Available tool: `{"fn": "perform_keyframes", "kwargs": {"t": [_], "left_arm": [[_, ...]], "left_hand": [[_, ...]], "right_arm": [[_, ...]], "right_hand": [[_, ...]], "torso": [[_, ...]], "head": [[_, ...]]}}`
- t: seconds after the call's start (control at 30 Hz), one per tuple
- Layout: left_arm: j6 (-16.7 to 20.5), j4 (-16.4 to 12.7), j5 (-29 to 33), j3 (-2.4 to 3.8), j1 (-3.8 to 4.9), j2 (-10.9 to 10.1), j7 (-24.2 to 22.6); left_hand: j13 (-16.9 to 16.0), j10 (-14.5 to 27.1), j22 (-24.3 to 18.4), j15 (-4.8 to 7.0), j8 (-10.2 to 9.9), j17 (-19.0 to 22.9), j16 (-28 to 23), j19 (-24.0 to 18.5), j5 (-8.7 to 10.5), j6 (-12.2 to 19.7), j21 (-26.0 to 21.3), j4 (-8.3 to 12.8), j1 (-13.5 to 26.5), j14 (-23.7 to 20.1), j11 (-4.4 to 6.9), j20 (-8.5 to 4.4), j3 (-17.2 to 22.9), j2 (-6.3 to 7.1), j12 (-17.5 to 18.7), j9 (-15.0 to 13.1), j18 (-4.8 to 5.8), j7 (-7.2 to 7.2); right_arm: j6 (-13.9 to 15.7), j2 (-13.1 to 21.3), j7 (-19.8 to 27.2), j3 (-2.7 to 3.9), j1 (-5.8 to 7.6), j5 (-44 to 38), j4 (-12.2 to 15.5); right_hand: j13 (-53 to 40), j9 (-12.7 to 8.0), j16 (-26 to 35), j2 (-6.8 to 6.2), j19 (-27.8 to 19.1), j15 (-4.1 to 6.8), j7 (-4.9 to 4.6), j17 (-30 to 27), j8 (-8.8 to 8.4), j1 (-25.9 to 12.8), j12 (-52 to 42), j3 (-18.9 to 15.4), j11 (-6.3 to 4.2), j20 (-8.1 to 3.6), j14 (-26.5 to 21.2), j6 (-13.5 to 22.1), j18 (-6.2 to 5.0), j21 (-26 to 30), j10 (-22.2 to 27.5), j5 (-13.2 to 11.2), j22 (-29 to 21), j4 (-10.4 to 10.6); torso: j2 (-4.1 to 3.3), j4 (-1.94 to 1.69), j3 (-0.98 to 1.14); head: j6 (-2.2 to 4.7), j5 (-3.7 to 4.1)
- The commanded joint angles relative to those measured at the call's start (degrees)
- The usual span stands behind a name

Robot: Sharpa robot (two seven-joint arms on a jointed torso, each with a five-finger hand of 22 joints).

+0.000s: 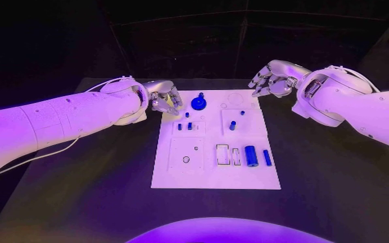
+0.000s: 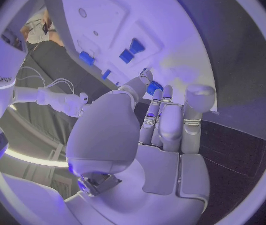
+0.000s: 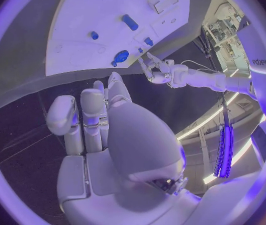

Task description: Assemble the parts on the task board

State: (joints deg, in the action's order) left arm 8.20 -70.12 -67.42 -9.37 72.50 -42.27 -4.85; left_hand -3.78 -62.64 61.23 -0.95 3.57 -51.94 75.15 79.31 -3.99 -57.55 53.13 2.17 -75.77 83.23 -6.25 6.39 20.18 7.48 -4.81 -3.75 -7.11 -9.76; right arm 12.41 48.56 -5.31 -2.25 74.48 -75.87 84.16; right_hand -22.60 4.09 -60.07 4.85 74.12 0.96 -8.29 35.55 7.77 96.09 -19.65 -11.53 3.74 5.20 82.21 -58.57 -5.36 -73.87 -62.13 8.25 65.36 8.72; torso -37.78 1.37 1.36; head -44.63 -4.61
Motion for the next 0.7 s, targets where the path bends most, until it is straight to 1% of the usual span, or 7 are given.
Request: {"fn": "perform_keyframes", "kwargs": {"t": [0.03, 0.17, 0.23, 0.3, 0.37, 0.43, 0.7], "left_arm": [[6.7, -0.8, 22.9, 0.08, 0.23, -1.2, -8.5], [7.0, -2.2, 38.5, 0.06, 0.26, -2.8, -14.8], [6.4, -3.0, 45.0, 0.05, 0.26, -3.3, -17.2], [5.4, -3.8, 51.3, 0.04, 0.26, -3.8, -19.1], [3.6, -4.7, 58.7, 0.01, 0.26, -4.3, -20.7], [2.0, -5.4, 64.5, -0.01, 0.26, -4.7, -22.0], [0.1, -7.4, 72.4, -0.04, 0.26, -5.9, -24.6]], "left_hand": [[-0.2, -0.2, -1.2, 0.08, 0.1, 1.1, -0.6, -0.6, 0.19, 0.5, -1.6, -0.7, 0.8, -0.6, 0.09, 0.01, -0.6, -0.46, -0.6, 0.0, -0.76, -0.23], [-0.1, 0.9, -6.9, -0.27, 0.5, 8.2, -4.3, -3.7, 0.22, 0.4, -9.4, -2.5, 2.7, -3.2, -0.19, 0.35, -3.2, -0.82, -0.8, -0.1, -2.02, -0.5], [-0.1, 1.7, -9.6, -0.45, 0.5, 11.4, -6.0, -5.3, 0.25, 0.5, -13.3, -5.3, 6.1, -4.6, -0.38, 0.54, -6.1, -1.15, -1.0, -0.1, -2.59, -0.65], [-0.2, 1.8, -10.7, -0.45, 0.6, 12.3, -6.4, -5.7, 0.27, 0.4, -14.7, -6.1, 6.1, -4.9, -0.41, 0.59, -7.7, -1.55, -1.5, -0.1, -2.82, -0.65], [-0.4, 1.2, -13.6, -0.47, 1.1, 16.5, -8.7, -7.3, 0.24, -0.3, -18.7, -6.6, 5.5, -6.8, -0.34, 0.66, -9.0, -2.29, -2.5, -0.2, -3.38, -0.72], [-0.6, 0.0, -14.2, -0.37, 1.6, 19.0, -10.1, -7.8, 0.11, -1.2, -19.6, -6.4, 4.2, -8.1, -0.17, 0.68, -9.6, -3.17, -3.6, -0.3, -3.39, -0.7], [-0.7, -1.0, -15.5, -0.03, 2.5, 22.5, -11.7, -8.0, -0.13, -2.4, -21.3, -5.7, 0.8, -9.7, 0.35, 0.39, -10.4, -5.02, -5.4, -0.3, -3.41, -0.16]], "right_arm": [[-1.3, -0.5, -4.4, -0.04, 0.02, -11.9, 0.3], [-1.5, -1.2, -5.3, -0.14, -0.49, -15.9, 0.2], [-1.9, -1.4, -5.5, -0.17, -0.81, -17.2, 0.1], [-2.3, -1.8, -5.6, -0.19, -1.16, -18.0, -0.1], [-2.6, -2.4, -5.6, -0.21, -1.56, -18.8, -0.5], [-2.9, -3.1, -5.6, -0.23, -1.91, -19.3, -0.9], [-5.6, -5.0, -4.9, -0.25, -3.24, -20.0, -2.3]], "right_hand": [[2.2, -0.2, -0.7, 0.27, 0.3, 0.01, -0.09, 0.9, -0.39, 1.0, 2.0, 1.5, -0.04, -0.04, 0.5, -0.5, -0.2, -0.2, -0.8, -2.4, 0.4, -0.1], [4.9, -0.3, -1.3, -0.62, 0.5, -0.51, -0.55, 1.9, -1.38, 0.5, 4.8, 2.0, 0.72, 0.33, 0.7, 0.2, -0.09, -0.4, 0.7, -3.0, 0.7, 0.5], [6.2, -0.4, -1.4, -1.34, 0.4, -0.84, -0.78, 1.9, -1.88, 0.1, 6.2, 2.1, 1.15, 0.6, 0.6, 0.6, -0.11, -0.3, 1.7, -3.2, 0.6, 0.9], [7.2, -0.3, -1.4, -1.88, 0.3, -1.1, -0.96, 1.9, -2.2, -0.2, 7.1, 2.4, 1.48, 0.84, 0.5, 0.8, -0.14, -0.3, 2.3, -3.3, 0.5, 1.1], [8.1, -0.3, -1.4, -2.27, 0.2, -1.24, -1.08, 1.9, -2.47, -0.3, 7.7, 2.8, 1.67, 1.03, 0.4, 1.0, -0.18, -0.2, 2.5, -3.5, 0.5, 1.2], [9.0, -0.3, -1.5, -2.49, 0.2, -1.36, -1.16, 2.0, -2.66, -0.3, 8.2, 3.4, 1.81, 1.18, 0.4, 0.9, -0.19, -0.2, 2.5, -3.6, 0.5, 1.3], [10.6, -0.2, -1.9, -3.12, 0.3, -1.47, -1.16, 2.5, -2.95, -0.4, 9.0, 4.5, 1.93, 1.34, 0.4, 0.7, -0.19, -0.3, 2.6, -3.2, 0.6, 1.4]], "torso": [[-0.01, -0.17, 0.12], [-0.04, -0.15, -0.01], [-0.05, -0.2, -0.01], [-0.07, -0.2, -0.02], [-0.07, -0.02, -0.05], [-0.1, 0.12, -0.04], [-0.09, -0.17, -0.07]], "head": [[0.38, 0.32], [0.54, 0.58], [0.55, 0.72], [0.68, 0.96], [0.67, 0.84], [0.74, 0.76], [0.76, 1.34]]}}
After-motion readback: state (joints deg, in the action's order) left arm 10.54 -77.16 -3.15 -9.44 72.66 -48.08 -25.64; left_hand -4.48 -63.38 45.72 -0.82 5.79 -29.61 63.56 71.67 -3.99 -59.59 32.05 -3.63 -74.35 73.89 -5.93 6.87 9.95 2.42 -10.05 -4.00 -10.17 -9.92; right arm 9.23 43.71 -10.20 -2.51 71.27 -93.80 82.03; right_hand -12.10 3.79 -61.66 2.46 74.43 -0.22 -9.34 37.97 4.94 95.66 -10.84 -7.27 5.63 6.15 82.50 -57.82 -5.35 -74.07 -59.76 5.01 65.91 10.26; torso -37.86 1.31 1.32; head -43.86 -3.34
